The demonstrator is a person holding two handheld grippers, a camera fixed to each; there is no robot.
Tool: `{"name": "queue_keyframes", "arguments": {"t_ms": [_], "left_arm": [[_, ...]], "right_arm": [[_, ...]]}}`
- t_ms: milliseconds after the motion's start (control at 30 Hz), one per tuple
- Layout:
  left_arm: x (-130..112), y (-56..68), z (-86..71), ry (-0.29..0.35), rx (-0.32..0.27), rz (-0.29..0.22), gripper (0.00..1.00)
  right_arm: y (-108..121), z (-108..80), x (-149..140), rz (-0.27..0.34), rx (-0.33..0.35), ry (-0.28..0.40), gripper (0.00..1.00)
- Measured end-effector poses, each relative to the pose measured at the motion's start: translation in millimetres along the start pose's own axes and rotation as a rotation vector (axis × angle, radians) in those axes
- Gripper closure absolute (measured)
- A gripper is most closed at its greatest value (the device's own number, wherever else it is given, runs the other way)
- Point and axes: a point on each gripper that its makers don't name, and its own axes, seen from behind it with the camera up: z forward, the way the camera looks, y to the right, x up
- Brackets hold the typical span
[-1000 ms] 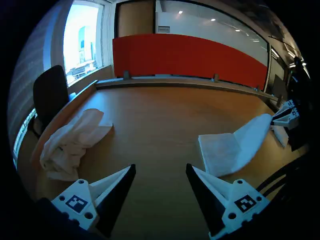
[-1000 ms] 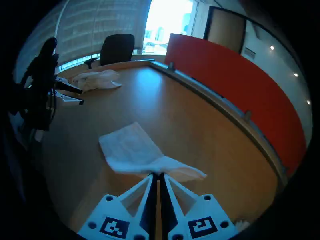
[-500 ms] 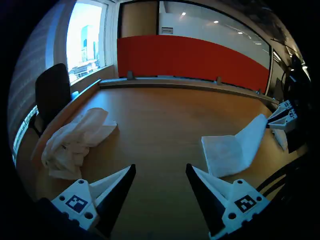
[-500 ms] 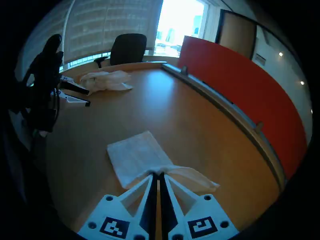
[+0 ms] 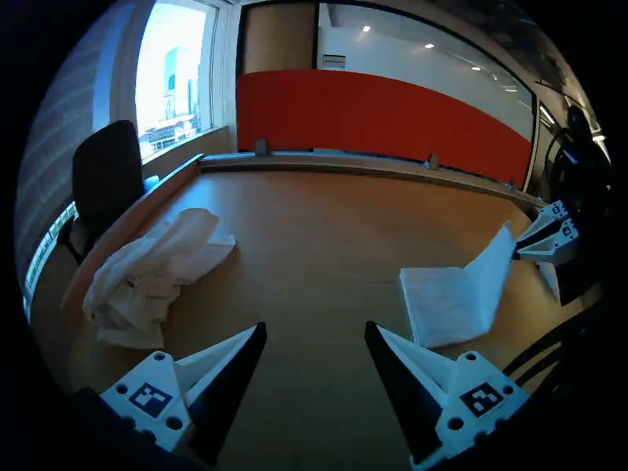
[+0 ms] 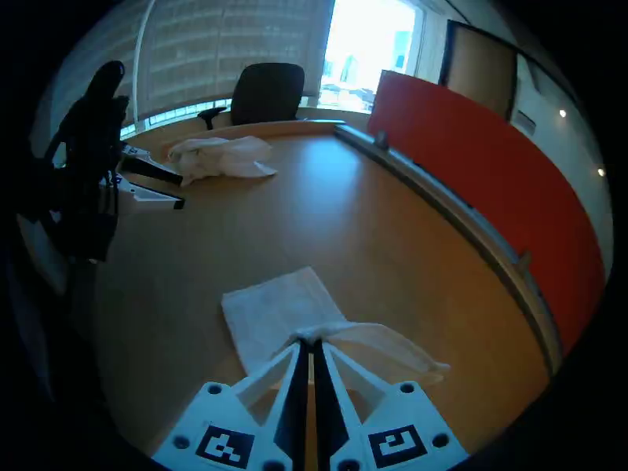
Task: Fold towel
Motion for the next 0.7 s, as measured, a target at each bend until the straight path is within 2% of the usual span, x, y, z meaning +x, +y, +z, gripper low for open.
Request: {"name": "queue_keyframes", "arguments": {"t_ms": [500,700], "left_arm": [[-5.7,-6.6,-5.9,-0.001,0.013,-0.021,0.07],[-9.2,-8.1,-7.9,-0.003,0.02,-0.031,0.07]], "right_arm": [[-36.9,43.2,14.1,-0.004,0.11,-0.011,0.94],[-60.9,71.6,8.4,0.012,0.172,-0.041,0.94]]}}
